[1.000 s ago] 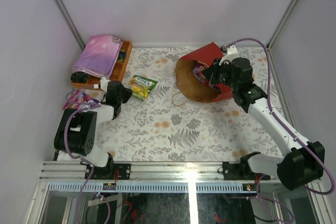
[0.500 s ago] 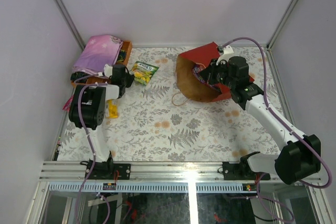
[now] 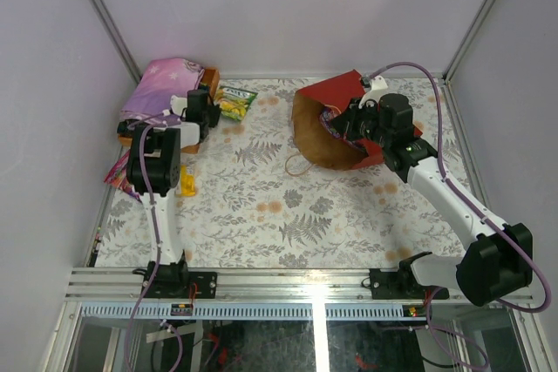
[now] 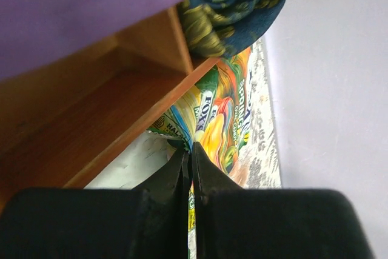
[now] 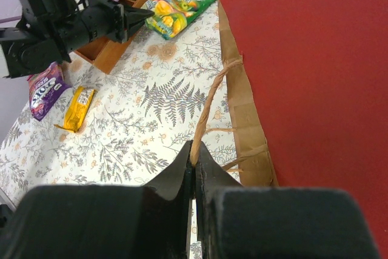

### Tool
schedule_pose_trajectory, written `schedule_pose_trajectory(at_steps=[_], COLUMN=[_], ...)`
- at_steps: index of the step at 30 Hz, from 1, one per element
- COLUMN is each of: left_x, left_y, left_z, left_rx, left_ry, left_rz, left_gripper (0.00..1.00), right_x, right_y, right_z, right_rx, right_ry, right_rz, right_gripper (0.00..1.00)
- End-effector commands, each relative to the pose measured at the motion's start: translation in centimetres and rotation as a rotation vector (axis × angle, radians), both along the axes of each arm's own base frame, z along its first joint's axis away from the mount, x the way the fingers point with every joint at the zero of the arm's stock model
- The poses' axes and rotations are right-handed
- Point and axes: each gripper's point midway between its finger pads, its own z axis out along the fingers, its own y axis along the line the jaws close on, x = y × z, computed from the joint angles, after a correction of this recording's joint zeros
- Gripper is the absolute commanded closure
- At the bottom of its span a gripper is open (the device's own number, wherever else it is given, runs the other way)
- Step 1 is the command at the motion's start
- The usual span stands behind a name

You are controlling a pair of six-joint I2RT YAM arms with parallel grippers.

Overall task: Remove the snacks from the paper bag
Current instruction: Move the snack to the center of the board.

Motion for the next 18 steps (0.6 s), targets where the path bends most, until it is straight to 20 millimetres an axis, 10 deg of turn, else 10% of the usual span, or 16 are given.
schedule_pose_trajectory(at_steps=[1,5,12,18], left_x=[3.4,6.5,5.3,-2.3], left_y=[0.0,-0.7,-0.9,-0.8], left_z=[1.2,1.9,1.6,4.8], left_rx=[-0.045,-0.024,0.004,0.04], left_ry=[-0.035,-0.03,0.071,0.127], left_rz=[0.026,-0.03,-0.051,0.009], left_gripper=[1.0,0.8,0.02,0.0], right_x=[0.2,0.2,0.2,0.0], right_y=[0.5,0.3,0.0,0.1], right_z=[3.8,3.8,4.0,3.9], right_rx=[0.049,0.041,0.029,0.039], right_ry=[-0.089,-0.094,-0.104,-0.102], right_rz=[0.023,0.017,0.006,0.009], right_gripper=[1.0,1.0,1.0,1.0])
